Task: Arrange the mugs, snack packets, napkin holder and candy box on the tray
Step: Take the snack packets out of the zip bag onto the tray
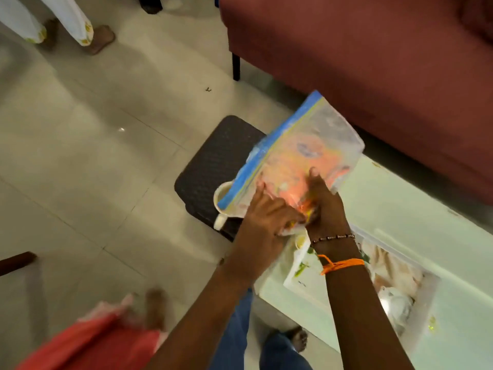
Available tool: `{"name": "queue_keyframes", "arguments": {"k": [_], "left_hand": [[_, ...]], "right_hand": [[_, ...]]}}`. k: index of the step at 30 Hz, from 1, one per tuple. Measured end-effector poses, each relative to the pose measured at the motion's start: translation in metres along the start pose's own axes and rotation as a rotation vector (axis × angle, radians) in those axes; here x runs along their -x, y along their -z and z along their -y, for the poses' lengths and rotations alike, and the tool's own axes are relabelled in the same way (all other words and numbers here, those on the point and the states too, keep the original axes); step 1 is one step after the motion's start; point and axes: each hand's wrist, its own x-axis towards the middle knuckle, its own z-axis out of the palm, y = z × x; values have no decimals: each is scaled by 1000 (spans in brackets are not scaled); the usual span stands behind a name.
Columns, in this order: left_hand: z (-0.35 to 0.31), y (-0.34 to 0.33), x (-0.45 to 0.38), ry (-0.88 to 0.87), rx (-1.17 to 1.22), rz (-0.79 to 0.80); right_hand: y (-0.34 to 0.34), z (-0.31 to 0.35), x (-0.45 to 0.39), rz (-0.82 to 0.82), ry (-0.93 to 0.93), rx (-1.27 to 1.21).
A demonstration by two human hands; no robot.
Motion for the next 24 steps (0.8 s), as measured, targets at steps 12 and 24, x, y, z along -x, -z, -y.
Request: {"name": "queue_keyframes", "arguments": {"k": [12, 24], "left_hand": [[-99, -130, 107, 793, 250, 297], [-128, -180, 143, 958, 427, 496]], "right_hand": [[257, -9, 153, -349, 70, 235], [321, -34, 164, -285, -39, 222]]}}
